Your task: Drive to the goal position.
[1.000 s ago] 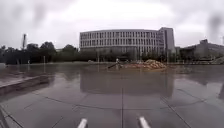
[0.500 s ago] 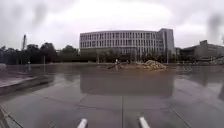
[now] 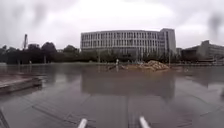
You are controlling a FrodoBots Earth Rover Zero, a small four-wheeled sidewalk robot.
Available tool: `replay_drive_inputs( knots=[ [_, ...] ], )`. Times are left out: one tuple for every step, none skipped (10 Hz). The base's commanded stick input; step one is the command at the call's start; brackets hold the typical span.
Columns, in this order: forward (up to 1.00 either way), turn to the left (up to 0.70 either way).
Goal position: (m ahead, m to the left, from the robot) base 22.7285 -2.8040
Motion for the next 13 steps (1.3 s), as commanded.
replay_drive_inputs(
  knots=[
    [0.32,0.0],
    [0.26,0.0],
    [1.0,0.0],
    [1.0,0.0],
    [1.0,0.0],
    [1.0,0.0],
    [1.0,0.0],
    [1.0,0.0],
    [1.0,0.0],
    [1.0,0.0],
    [1.0,0.0],
    [1.0,0.0],
    [1.0,0.0]
  ],
)
